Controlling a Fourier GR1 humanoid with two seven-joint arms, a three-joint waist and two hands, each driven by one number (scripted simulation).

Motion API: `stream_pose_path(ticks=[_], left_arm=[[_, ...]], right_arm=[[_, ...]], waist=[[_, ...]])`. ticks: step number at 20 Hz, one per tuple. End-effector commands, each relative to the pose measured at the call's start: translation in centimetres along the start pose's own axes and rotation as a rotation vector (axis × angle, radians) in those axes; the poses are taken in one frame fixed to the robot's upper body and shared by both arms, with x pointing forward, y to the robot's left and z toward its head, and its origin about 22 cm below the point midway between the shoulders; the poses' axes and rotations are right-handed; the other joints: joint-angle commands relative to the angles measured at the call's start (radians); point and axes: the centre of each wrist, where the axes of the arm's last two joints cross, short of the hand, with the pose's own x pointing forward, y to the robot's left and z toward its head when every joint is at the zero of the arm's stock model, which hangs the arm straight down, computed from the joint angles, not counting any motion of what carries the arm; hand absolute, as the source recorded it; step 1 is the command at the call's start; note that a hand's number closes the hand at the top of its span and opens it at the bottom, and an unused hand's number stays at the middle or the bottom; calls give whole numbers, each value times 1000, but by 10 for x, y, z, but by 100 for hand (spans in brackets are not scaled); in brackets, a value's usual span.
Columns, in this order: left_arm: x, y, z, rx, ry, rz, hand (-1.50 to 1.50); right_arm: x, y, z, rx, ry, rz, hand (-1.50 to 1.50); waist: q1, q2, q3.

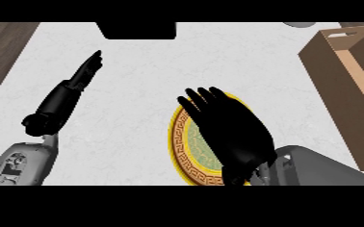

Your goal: Pick the cupcake from the plate and place it in the cardboard box

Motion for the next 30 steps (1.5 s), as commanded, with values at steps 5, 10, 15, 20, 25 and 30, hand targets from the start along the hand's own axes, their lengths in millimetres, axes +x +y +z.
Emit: stream_pose_path(ticks=[5,10,15,20,25,30], left_arm=[[3,-13,0,5,6,5,0],[-4,4,7,6,11,-13,0],[-2,8,14,4,4,1,0],[-4,-2,2,2,8,-16,0],[-7,-4,10,4,14,-8,0],[-4,-3,0,4,0,-1,0]], right_arm=[[11,33,-19,32,111,69,-150],[20,34,-29,-11,126,76,-150],[8,34,-48,18,142,93,-150],[11,51,-56,29,178,138,-150],[-22,65,-49,49,176,129,-150],[-17,54,-61,71,143,95,-150]], waist=[[-2,0,1],[-2,1,1],[1,2,1],[-3,2,1],[-4,1,1],[-5,1,1]])
